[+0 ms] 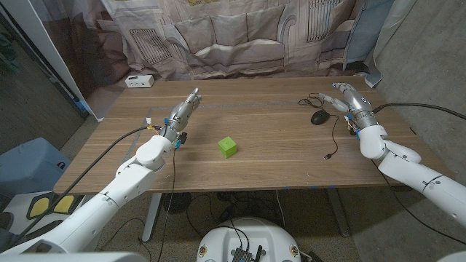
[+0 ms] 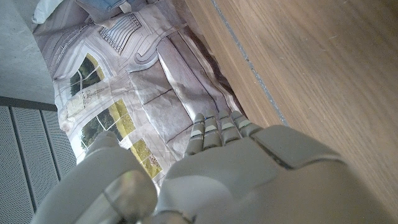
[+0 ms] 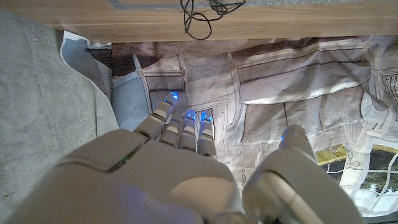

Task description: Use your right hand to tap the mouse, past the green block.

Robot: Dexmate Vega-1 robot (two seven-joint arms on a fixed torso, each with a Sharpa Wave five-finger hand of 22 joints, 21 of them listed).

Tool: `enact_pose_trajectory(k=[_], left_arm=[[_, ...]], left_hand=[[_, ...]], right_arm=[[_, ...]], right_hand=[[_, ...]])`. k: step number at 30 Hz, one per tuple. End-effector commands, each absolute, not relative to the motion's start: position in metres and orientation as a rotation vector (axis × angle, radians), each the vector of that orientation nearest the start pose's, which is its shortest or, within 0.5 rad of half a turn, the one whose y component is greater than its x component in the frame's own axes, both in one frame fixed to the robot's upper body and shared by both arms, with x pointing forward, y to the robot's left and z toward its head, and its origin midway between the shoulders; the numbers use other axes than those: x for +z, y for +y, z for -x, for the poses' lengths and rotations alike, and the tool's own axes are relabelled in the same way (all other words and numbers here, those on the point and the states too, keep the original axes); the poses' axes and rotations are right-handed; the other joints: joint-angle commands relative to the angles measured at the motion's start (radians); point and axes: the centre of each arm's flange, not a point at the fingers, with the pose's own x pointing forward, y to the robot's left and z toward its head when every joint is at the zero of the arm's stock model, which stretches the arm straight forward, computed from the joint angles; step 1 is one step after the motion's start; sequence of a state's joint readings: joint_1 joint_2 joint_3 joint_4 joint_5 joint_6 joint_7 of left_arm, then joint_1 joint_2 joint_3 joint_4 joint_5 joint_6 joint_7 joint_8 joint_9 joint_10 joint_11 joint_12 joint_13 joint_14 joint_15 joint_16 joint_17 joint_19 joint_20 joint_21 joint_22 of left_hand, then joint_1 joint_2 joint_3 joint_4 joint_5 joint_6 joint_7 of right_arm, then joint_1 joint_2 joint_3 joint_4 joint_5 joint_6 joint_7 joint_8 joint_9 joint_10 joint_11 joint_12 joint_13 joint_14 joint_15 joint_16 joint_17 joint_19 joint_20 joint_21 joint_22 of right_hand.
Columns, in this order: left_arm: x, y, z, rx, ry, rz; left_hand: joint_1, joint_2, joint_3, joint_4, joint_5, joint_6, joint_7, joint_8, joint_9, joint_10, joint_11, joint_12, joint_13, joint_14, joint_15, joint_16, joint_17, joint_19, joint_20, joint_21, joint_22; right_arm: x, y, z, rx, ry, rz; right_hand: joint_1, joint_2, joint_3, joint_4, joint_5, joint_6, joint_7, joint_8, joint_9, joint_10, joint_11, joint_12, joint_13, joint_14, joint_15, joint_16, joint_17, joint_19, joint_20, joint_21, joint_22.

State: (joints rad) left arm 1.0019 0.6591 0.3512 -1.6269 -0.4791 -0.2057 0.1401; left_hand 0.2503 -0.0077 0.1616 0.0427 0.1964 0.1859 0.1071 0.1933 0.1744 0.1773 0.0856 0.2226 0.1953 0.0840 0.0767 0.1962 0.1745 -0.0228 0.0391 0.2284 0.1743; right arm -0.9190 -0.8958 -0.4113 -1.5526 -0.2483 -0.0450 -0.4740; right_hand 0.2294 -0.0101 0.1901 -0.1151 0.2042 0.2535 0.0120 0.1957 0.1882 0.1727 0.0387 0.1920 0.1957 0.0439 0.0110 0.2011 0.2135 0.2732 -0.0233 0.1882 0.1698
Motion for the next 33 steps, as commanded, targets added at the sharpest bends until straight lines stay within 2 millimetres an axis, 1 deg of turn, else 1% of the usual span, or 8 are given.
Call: enact_pose_trajectory(k=[1,4,5,10,11,16,23,33], left_arm=[[-0.023,0.279,-0.595,-0.167,-0.636,-0.184],[-0.023,0.279,-0.595,-0.167,-0.639,-0.184],[-0.024,0.279,-0.594,-0.168,-0.639,-0.183],[-0.025,0.279,-0.593,-0.167,-0.637,-0.180],[-0.025,0.279,-0.593,-0.167,-0.637,-0.182],[-0.026,0.280,-0.591,-0.163,-0.639,-0.181],[-0.028,0.282,-0.588,-0.154,-0.644,-0.174],[-0.029,0.279,-0.588,-0.165,-0.645,-0.174]], left_hand=[[0.003,0.009,0.001,-0.005,-0.001,0.010,-0.003,0.002,0.004,0.009,-0.003,0.002,0.002,0.011,-0.002,-0.004,0.004,0.000,0.011,-0.002,0.004],[0.002,0.010,0.001,-0.005,-0.001,0.011,-0.003,0.002,0.004,0.010,-0.004,0.003,0.002,0.011,-0.002,-0.004,0.004,0.000,0.011,-0.003,0.004],[0.002,0.010,0.001,-0.005,-0.001,0.012,-0.003,0.002,0.004,0.012,-0.004,0.003,0.002,0.011,-0.002,-0.004,0.004,0.000,0.011,-0.003,0.004],[0.002,0.011,0.001,-0.005,-0.001,0.014,-0.003,0.002,0.004,0.013,-0.004,0.003,0.002,0.013,-0.003,-0.004,0.004,0.002,0.010,-0.004,0.004],[0.002,0.011,0.001,-0.006,-0.001,0.014,-0.003,0.002,0.004,0.014,-0.003,0.003,0.002,0.014,-0.003,-0.003,0.004,0.002,0.010,-0.004,0.004],[0.002,0.011,0.001,-0.006,-0.001,0.016,-0.002,0.002,0.004,0.015,-0.004,0.004,0.002,0.015,-0.004,-0.003,0.004,0.003,0.010,-0.005,0.004],[0.003,0.013,0.001,-0.007,-0.001,0.024,0.000,0.004,0.004,0.022,0.000,0.005,0.002,0.021,-0.001,-0.002,0.004,0.006,0.003,-0.006,0.004],[0.003,0.015,0.001,-0.008,-0.001,0.027,0.000,0.004,0.004,0.024,0.000,0.005,0.002,0.022,-0.002,-0.003,0.004,0.007,0.003,-0.008,0.004]], right_arm=[[0.007,-0.382,-0.599,-0.417,-0.595,1.138],[0.008,-0.381,-0.599,-0.408,-0.575,1.147],[0.008,-0.380,-0.599,-0.408,-0.571,1.148],[0.011,-0.379,-0.600,-0.389,-0.541,1.154],[0.011,-0.379,-0.600,-0.379,-0.531,1.156],[0.014,-0.377,-0.603,-0.347,-0.496,1.168],[0.014,-0.374,-0.609,-0.327,-0.435,1.178],[0.017,-0.373,-0.613,-0.328,-0.399,1.195]], right_hand=[[-0.006,0.011,-0.005,0.000,0.007,0.011,-0.031,0.007,0.003,-0.017,-0.009,-0.004,0.000,-0.022,0.014,-0.006,0.004,-0.032,0.015,-0.009,0.003],[-0.012,0.013,-0.008,0.002,0.006,0.016,-0.042,0.007,0.003,-0.026,-0.028,-0.003,0.001,-0.036,0.025,-0.007,0.004,-0.061,0.053,-0.012,0.004],[-0.014,0.014,-0.010,0.002,0.006,0.018,-0.046,0.006,0.003,-0.041,-0.031,-0.006,0.001,-0.051,0.025,-0.009,0.004,-0.080,0.081,-0.012,0.005],[-0.020,0.016,-0.014,0.002,0.004,0.045,-0.076,0.012,0.003,-0.087,-0.024,-0.011,0.002,-0.090,0.024,-0.011,0.004,-0.136,0.157,-0.015,0.006],[-0.020,0.017,-0.014,0.002,0.004,0.055,-0.080,0.014,0.003,-0.099,-0.019,-0.012,0.002,-0.103,0.024,-0.013,0.003,-0.150,0.161,-0.015,0.006],[-0.024,0.022,-0.016,0.002,0.002,0.084,-0.077,0.017,0.003,-0.164,-0.011,-0.016,0.003,-0.173,0.027,-0.021,0.004,-0.245,0.159,-0.022,0.007],[-0.039,0.038,-0.019,0.005,-0.005,0.064,-0.091,-0.001,0.004,-0.311,-0.012,-0.016,0.004,-0.324,0.030,-0.021,0.006,-0.447,0.171,-0.018,0.010],[-0.056,0.049,-0.022,0.011,-0.010,0.077,-0.104,0.005,0.005,-0.392,-0.023,-0.013,0.005,-0.409,0.032,-0.021,0.010,-0.556,0.150,-0.018,0.012]])
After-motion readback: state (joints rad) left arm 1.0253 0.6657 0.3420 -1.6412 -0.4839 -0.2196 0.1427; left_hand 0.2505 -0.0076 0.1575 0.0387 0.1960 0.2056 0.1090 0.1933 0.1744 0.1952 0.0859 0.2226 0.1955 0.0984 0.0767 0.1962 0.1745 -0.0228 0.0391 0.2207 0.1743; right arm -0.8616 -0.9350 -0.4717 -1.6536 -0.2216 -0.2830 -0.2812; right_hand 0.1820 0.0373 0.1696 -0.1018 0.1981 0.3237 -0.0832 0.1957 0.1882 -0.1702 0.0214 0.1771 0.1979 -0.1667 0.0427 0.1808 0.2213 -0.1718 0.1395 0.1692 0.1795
